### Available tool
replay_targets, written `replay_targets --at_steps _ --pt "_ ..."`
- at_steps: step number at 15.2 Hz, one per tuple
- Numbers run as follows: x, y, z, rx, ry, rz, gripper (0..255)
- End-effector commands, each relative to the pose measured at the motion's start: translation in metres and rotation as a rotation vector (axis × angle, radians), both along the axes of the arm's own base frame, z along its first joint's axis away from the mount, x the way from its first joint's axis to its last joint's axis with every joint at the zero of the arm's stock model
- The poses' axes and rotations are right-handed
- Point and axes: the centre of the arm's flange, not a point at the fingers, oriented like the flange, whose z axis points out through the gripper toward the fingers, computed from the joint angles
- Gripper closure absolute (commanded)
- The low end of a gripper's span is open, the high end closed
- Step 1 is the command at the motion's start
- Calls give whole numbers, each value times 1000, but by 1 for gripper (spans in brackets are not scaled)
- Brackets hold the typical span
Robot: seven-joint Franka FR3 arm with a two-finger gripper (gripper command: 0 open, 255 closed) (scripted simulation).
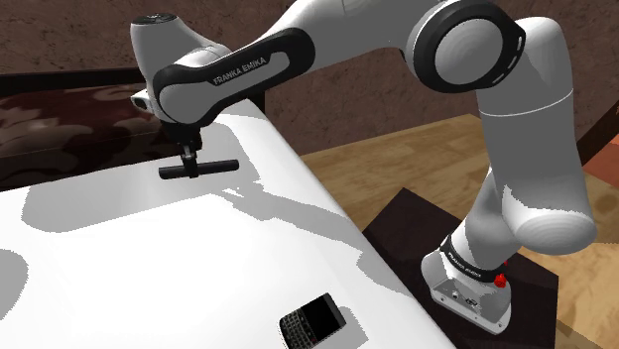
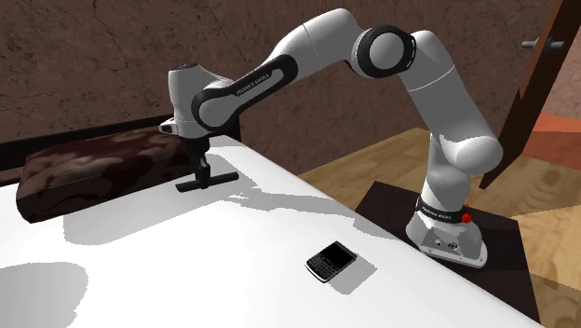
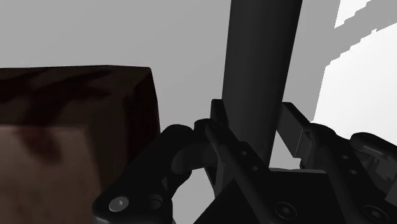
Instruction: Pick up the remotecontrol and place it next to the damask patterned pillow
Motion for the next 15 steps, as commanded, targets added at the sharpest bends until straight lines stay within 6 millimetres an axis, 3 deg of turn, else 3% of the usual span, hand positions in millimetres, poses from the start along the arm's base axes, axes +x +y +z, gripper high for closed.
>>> replay_targets --at_steps 1,7,8,13,15 --pt "-1 -1 -3 0 -1 0 255" --pt "-1 -1 -3 0 -1 0 255" --pt "-1 -1 -3 0 -1 0 0" --pt "-1 -1 -3 0 -1 0 0" --pt "-3 0 23 0 -1 0 0"
